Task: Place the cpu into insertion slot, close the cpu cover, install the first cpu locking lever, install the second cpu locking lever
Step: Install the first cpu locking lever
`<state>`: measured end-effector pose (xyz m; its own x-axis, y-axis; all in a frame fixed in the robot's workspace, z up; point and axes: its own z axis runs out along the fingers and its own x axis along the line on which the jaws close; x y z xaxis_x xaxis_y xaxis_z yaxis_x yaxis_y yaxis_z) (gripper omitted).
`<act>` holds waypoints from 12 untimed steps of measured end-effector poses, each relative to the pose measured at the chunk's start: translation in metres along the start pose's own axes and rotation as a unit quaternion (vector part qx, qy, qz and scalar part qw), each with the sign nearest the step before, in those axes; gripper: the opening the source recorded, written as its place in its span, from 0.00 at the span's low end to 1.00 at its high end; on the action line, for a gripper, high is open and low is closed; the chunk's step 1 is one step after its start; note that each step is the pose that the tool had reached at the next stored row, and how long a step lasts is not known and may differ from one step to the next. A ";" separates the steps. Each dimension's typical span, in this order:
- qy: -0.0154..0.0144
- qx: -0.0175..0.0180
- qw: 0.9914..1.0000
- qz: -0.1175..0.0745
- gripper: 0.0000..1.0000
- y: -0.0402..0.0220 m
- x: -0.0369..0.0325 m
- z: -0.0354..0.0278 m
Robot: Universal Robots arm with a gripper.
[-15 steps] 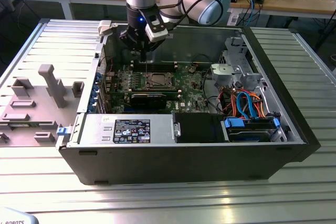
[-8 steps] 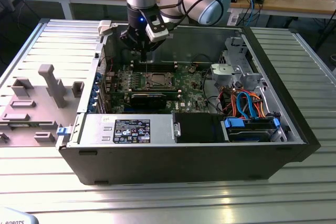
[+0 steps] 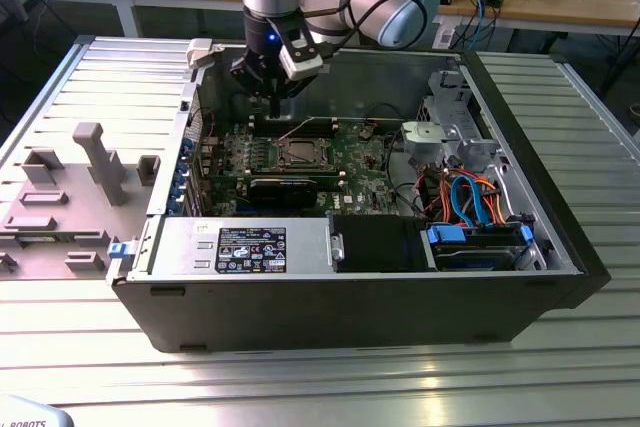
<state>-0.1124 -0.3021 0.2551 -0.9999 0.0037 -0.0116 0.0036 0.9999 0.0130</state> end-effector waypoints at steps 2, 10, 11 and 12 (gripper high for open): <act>0.000 0.000 1.000 0.000 0.11 0.0000 -0.0004 0.0000; 0.000 0.000 1.000 0.000 0.11 0.0000 -0.0009 0.0011; 0.000 0.000 1.000 0.000 0.11 0.0000 -0.0009 0.0014; 0.000 0.000 1.000 0.000 0.11 0.0000 -0.0009 0.0021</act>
<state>-0.1115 -0.3021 0.2530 -0.9999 0.0040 -0.0116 0.0038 0.9999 0.0131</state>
